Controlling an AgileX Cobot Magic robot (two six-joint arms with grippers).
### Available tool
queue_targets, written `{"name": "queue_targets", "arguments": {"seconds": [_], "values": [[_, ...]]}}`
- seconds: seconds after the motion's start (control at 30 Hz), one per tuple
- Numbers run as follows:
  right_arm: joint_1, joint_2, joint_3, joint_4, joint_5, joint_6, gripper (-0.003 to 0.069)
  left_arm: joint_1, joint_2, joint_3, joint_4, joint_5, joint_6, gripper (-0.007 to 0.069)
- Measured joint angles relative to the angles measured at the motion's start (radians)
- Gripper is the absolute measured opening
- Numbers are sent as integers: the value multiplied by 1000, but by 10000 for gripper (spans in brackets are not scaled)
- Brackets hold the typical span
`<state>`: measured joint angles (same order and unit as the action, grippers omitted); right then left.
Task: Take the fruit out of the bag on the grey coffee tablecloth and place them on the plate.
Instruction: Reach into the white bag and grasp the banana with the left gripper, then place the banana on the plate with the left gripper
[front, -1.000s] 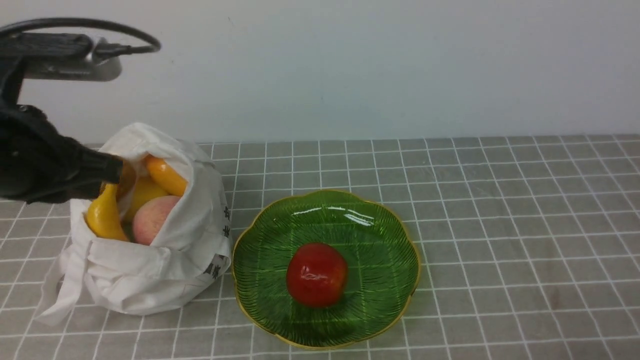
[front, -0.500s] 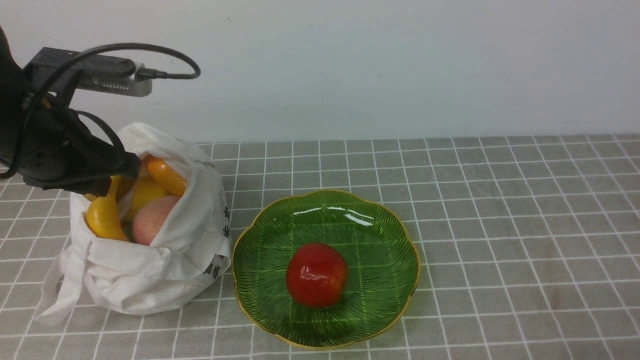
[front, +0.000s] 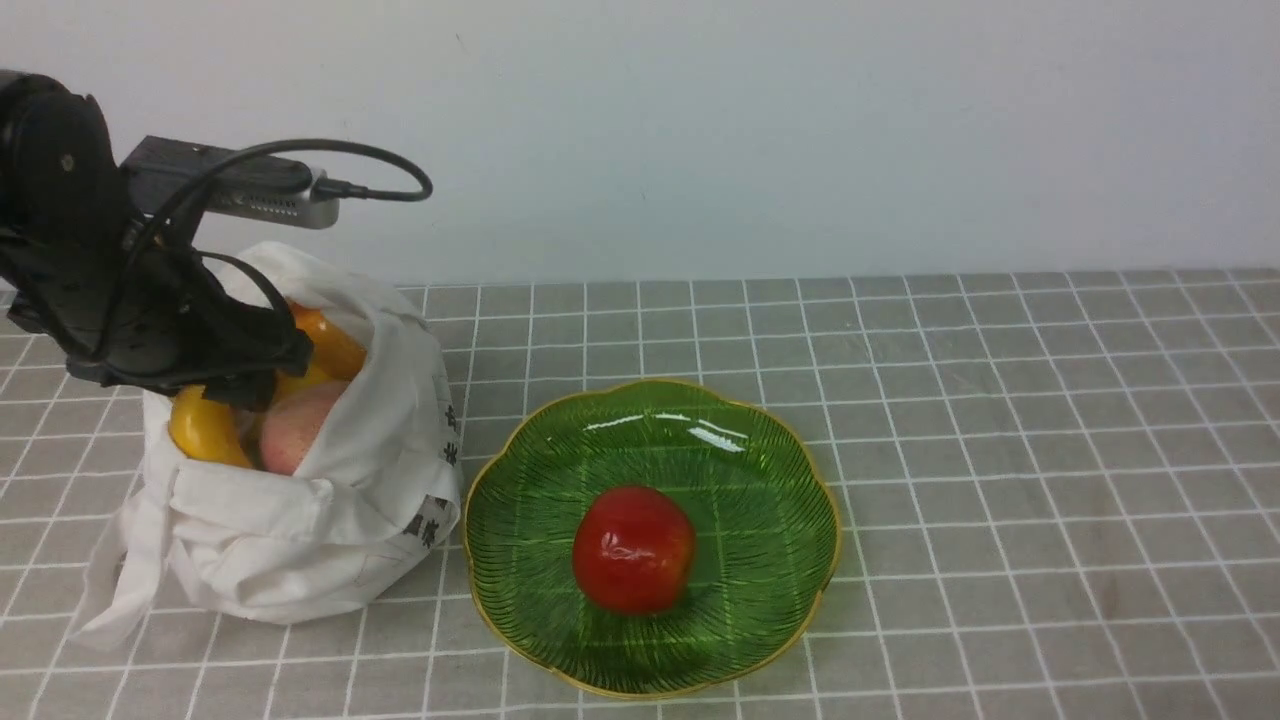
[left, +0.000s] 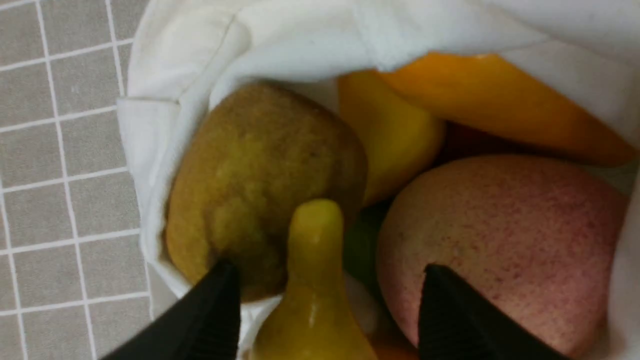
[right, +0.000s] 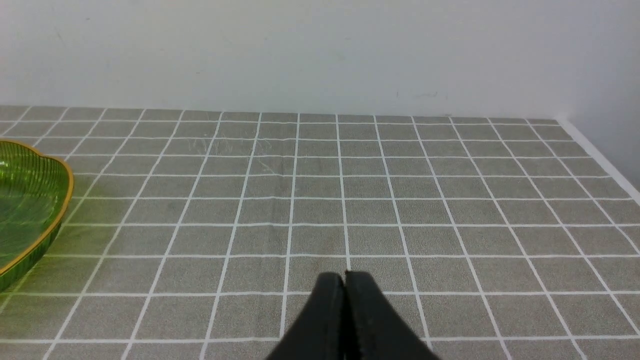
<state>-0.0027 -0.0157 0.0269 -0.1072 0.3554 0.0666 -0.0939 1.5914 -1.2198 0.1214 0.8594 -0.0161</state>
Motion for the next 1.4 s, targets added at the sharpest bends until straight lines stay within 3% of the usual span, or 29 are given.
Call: {"name": "queue_targets", "arguments": {"seconds": [0.13, 1.07, 1.4], "values": [[0, 0, 0, 0, 0, 0, -15, 0, -3, 0, 1, 0, 0, 234], [0, 0, 0, 0, 0, 0, -15, 0, -195, 0, -30, -66, 16, 234], [0, 0, 0, 0, 0, 0, -15, 0, -249, 0, -27, -77, 73, 234]]}}
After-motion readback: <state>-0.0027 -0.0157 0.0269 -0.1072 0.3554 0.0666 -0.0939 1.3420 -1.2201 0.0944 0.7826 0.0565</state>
